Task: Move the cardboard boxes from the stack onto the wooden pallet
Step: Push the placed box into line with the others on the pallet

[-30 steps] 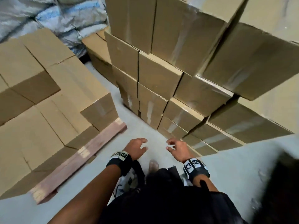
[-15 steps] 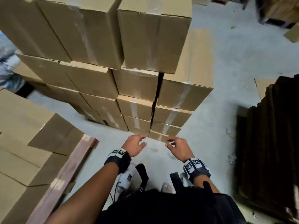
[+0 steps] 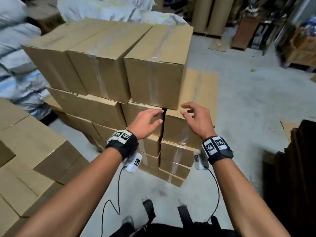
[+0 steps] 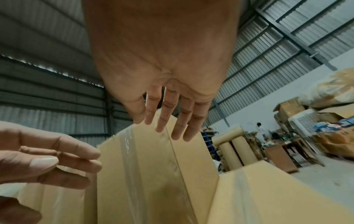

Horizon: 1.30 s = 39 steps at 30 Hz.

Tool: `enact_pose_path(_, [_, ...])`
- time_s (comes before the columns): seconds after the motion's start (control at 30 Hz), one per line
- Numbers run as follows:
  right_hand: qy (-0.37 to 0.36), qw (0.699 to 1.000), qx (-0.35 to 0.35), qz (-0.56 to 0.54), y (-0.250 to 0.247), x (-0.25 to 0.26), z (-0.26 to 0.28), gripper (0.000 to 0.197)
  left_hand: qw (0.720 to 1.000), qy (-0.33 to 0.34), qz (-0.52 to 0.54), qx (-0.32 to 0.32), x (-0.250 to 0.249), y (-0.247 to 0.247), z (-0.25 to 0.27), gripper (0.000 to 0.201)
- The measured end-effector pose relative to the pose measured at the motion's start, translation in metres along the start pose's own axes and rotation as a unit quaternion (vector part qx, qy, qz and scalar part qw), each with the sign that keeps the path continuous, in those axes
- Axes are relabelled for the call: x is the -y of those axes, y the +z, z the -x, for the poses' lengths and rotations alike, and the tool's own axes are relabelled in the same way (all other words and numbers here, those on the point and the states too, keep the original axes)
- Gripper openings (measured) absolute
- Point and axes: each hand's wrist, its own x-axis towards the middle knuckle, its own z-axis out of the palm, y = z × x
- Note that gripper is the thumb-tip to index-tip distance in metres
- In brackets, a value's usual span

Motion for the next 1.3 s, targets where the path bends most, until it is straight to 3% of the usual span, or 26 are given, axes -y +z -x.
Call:
enact_pose_path(0.17, [-0.064, 0.992, -0.113, 0.008, -0.022, 0.034, -0.07, 0.024, 0.995, 0.069, -0.041, -0.062, -0.013, -0.076, -0.043, 0.044])
enact_pose_path(0.27, [-0.078, 0.986, -0.142, 0.038, -0.026, 0.05, -0.11, 0.027, 0.989, 0.112, -0.058, -0.083, -0.014, -0.117, -0.073, 0.044])
enact_pose_path(0.57, [-0.039, 0.98, -0.068, 0.185, -0.03, 0.081, -0.198, 0.047, 0.973, 0.162, -0.151, -0.065, 0.02, -0.186, -0.168, 0.048])
enact_pose_path(0.8, [0.003, 0.963, 0.075, 0.258, -0.042, 0.065, -0.255, 0.066, 0.96, 0.136, -0.245, 0.009, 0.04, -0.202, -0.234, 0.062])
enact_pose_path(1.13, [0.002, 0.962, 0.162, 0.221, -0.03, 0.014, -0.356, 0.075, 0.941, 0.082, -0.285, 0.161, 0.054, -0.207, -0.326, 0.09])
enact_pose_path(1.3, [0.034, 0.969, 0.163, 0.18, -0.017, -0.011, -0.389, 0.076, 0.924, 0.054, -0.319, 0.203, 0.06, -0.207, -0.355, 0.098])
